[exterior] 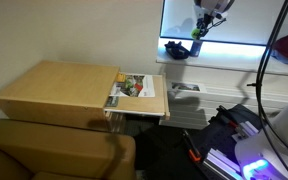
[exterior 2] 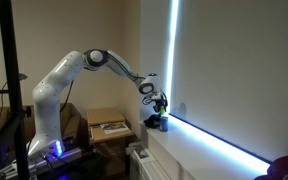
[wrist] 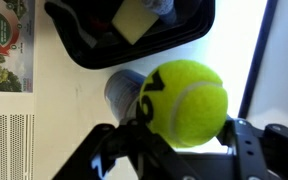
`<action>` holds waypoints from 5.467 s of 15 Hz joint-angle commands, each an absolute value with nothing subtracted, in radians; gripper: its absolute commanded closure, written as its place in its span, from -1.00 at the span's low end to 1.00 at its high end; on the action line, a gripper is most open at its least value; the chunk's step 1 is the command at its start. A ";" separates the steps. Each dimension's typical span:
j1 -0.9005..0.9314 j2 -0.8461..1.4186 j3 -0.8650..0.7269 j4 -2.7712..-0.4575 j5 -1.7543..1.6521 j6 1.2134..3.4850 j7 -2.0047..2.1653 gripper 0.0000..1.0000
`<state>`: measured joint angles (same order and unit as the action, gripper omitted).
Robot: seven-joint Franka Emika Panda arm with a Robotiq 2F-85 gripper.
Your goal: Put the ball on the can on the window sill
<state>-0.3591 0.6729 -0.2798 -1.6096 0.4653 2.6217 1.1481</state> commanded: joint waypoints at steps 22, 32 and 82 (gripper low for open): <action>-0.453 0.722 -0.269 -1.564 0.457 2.622 1.152 0.25; -0.377 0.625 -0.247 -1.623 0.432 2.623 1.147 0.25; -0.378 0.698 -0.316 -1.600 0.355 2.594 1.203 -0.97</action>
